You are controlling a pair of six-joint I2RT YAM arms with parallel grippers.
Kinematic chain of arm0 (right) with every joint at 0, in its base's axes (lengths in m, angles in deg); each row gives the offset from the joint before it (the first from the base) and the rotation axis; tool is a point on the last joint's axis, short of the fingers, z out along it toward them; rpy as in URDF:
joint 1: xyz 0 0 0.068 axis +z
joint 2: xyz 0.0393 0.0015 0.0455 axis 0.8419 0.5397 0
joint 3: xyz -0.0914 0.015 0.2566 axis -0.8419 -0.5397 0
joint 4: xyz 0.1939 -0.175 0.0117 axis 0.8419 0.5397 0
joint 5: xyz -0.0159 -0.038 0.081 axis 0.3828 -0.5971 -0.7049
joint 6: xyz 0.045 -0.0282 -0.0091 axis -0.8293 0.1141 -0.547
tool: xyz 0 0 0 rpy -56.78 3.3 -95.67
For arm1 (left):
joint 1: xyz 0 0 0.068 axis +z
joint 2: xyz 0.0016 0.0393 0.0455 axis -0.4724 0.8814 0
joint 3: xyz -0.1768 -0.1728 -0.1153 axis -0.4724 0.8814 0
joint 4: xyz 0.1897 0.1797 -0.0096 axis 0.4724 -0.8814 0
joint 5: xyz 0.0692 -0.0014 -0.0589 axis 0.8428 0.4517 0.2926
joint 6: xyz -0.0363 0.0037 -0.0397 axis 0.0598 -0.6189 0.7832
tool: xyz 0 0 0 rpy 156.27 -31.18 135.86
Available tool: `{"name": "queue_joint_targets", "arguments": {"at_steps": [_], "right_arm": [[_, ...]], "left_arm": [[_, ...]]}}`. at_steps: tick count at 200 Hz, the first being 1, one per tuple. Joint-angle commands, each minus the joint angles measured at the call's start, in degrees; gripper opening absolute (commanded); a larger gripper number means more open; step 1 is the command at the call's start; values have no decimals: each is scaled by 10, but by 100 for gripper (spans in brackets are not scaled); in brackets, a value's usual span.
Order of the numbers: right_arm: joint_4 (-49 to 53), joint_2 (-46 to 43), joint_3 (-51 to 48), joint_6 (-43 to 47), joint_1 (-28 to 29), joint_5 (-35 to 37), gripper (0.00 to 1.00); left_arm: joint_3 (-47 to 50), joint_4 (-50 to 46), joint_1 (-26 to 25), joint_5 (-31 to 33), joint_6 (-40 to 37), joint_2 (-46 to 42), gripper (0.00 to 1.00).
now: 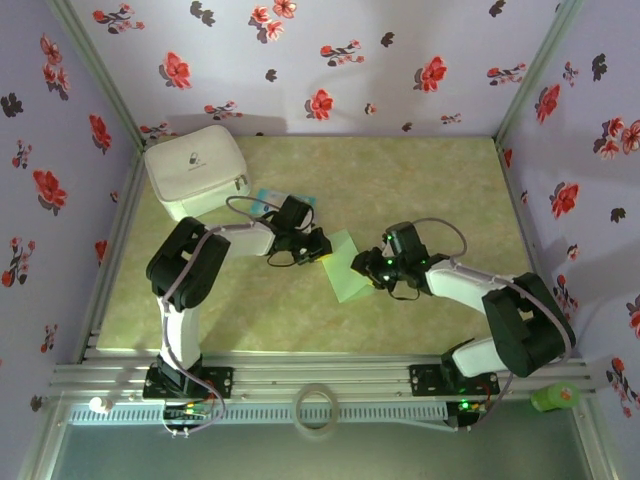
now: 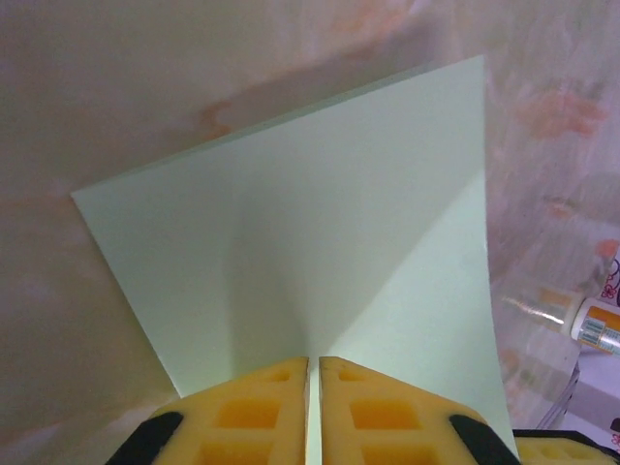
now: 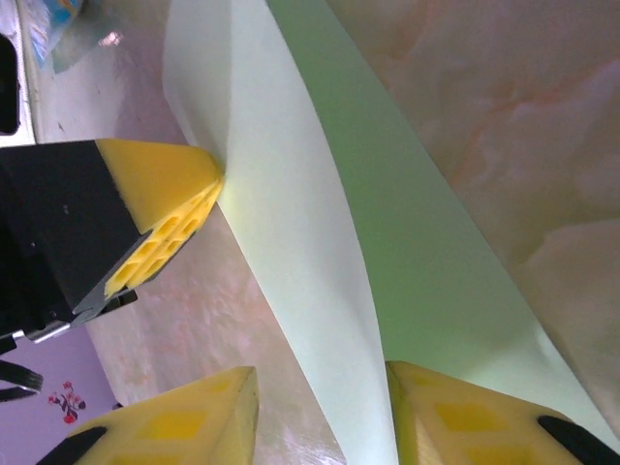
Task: Fold a paper plane with a square sheet of paper (pick it up from the middle)
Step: Fold the triangle a second time at the center of the table.
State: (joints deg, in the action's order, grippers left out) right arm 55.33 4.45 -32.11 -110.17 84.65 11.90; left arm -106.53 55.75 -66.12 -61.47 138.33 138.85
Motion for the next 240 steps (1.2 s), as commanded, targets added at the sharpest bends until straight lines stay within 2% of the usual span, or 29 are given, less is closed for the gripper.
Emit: {"name": "queue_joint_targets", "arguments": {"at_steps": [1,44,128,190,240], "right_arm": [[31,15,26,55,-13,-45,40],[50,50,57,107,-36,-97,43],[70,136,121,167,-60,-144,43],[108,191,159,215,-77,-171,33],[130,212,179,244,-85,-182,13]], "left_arm": [[6,-4,-3,7,-7,21,11],[-1,-12,-2,6,-45,24,11],[-16,-28,4,6,-82,26,11],[-31,-35,11,-2,-100,36,11],[-48,-32,15,-11,-107,40,12]]}}
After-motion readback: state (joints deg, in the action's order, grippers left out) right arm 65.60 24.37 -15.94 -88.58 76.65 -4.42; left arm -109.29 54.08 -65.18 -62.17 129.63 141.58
